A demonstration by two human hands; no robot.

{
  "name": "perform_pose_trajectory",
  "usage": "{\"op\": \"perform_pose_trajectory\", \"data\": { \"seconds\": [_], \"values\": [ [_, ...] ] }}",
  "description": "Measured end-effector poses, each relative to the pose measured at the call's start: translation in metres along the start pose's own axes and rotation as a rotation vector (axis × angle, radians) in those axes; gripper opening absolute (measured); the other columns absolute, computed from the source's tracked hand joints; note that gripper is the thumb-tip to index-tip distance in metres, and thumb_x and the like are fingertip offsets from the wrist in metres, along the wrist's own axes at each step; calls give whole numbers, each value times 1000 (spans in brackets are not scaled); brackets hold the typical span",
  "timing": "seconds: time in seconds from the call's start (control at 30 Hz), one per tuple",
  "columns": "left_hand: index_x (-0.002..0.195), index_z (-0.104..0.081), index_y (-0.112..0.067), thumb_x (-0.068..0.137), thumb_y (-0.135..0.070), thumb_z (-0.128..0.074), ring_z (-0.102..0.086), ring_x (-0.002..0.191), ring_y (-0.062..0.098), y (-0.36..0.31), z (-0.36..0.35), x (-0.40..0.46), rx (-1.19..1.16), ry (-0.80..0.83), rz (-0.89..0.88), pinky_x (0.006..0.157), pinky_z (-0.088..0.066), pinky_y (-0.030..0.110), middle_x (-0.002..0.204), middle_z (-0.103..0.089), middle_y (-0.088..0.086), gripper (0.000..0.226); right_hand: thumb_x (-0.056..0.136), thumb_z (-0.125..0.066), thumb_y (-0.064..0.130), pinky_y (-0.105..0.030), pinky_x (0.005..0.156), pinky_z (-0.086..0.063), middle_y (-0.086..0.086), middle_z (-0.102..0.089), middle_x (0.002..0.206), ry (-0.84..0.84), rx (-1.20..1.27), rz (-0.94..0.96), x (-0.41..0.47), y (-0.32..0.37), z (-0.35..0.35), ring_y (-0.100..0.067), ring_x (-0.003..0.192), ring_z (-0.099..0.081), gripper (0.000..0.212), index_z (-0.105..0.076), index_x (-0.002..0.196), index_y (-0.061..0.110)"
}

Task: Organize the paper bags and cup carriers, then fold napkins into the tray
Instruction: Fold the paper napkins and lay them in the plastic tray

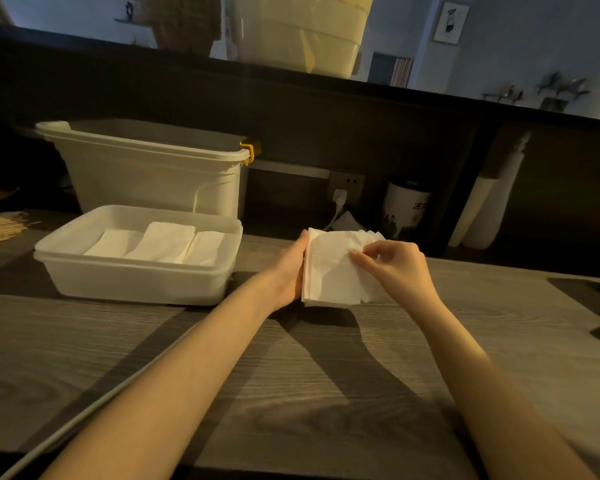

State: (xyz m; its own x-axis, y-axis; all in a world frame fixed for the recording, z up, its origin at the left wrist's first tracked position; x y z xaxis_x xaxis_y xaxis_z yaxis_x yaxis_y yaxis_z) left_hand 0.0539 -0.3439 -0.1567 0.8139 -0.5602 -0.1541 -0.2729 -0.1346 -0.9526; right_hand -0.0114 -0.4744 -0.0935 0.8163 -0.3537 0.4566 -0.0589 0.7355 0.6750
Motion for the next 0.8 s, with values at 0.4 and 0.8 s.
{"op": "perform_pose_trajectory", "data": {
  "seconds": [0.4,0.8],
  "values": [
    [125,-48,-11,92,-19,-55,-58,83,8,-7,1,-6,238,-71,-114,68,-50,23,93,-59,-3,34,84,-68,32,-21,69,-45,8,-59,86,-51,-62,0,-4,1,-2,-6,81,-54,23,-71,97,14],
    [118,-45,-12,90,-12,-57,-57,89,13,-5,6,-4,190,-85,-89,69,-50,24,99,-58,1,30,83,-68,25,-20,82,-34,-2,-65,108,-44,-124,82,-7,13,-2,-14,110,-51,20,-72,100,15]
  ]
}}
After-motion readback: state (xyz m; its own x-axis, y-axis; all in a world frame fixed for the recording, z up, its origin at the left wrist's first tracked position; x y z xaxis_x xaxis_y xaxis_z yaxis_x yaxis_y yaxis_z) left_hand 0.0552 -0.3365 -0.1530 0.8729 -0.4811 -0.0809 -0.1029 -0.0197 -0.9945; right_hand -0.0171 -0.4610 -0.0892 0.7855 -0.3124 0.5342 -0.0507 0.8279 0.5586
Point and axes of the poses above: each hand's wrist, its own x-axis towards the middle knuckle, its own z-axis out of the back of the hand, y = z × x, the point moved 9 cm from there along x, towards the middle knuckle
